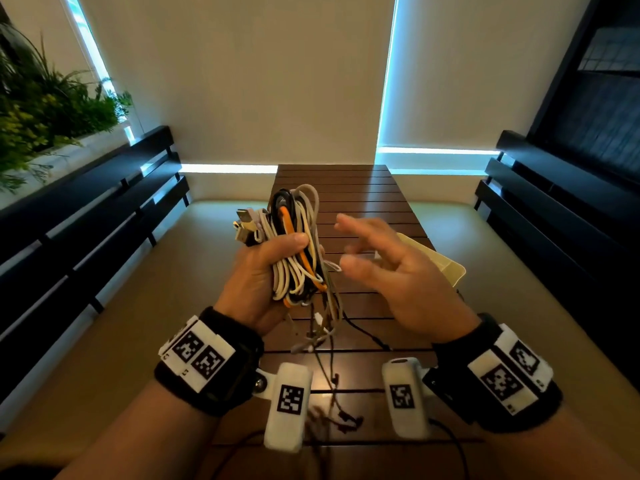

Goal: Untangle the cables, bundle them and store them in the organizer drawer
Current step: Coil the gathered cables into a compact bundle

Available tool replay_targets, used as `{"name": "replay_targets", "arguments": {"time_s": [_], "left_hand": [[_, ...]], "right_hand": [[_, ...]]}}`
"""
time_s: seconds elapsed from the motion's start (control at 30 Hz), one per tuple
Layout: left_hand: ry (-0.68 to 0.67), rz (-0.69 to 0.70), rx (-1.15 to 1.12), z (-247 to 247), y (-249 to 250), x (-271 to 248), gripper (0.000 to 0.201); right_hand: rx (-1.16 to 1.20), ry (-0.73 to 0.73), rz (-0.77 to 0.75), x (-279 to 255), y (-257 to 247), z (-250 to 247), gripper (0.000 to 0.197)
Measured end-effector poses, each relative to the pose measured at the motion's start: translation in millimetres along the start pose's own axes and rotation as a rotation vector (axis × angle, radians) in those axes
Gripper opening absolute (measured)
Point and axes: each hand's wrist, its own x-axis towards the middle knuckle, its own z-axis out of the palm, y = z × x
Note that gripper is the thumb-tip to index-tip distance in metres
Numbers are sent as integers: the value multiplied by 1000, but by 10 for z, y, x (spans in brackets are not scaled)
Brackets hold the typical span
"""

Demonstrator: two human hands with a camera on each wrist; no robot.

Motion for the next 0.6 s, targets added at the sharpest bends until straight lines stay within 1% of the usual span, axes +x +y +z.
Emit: {"name": "replay_targets", "arguments": {"time_s": [0.03,0.07,0.13,0.23,0.3,0.4,0.43,0.5,0.53,0.6], "left_hand": [[1,26,17,17,-3,4,46],[-5,43,26,36,-16,5,44],[-5,47,25,61,-56,-6,43],[1,48,9,61,-88,-49,41],[11,44,6,33,-90,-89,41],[14,17,-39,-6,-116,-152,49],[13,10,-55,-20,-122,-165,50],[6,1,-64,-30,-115,-180,44],[-1,-3,-63,-32,-108,-185,39],[-13,-16,-59,-33,-94,-201,26]], "right_hand": [[13,79,-51,19,-61,46,47],[7,126,-79,41,-92,102,39],[7,163,-103,72,-141,203,30],[-12,201,-122,86,-149,282,24],[-33,175,-116,72,-160,320,22],[-59,89,-87,58,-184,362,20],[-56,62,-69,56,-187,374,19],[-51,22,-28,53,-194,397,16],[-54,8,-7,47,-201,412,17],[-42,-1,33,30,-210,443,26]]}}
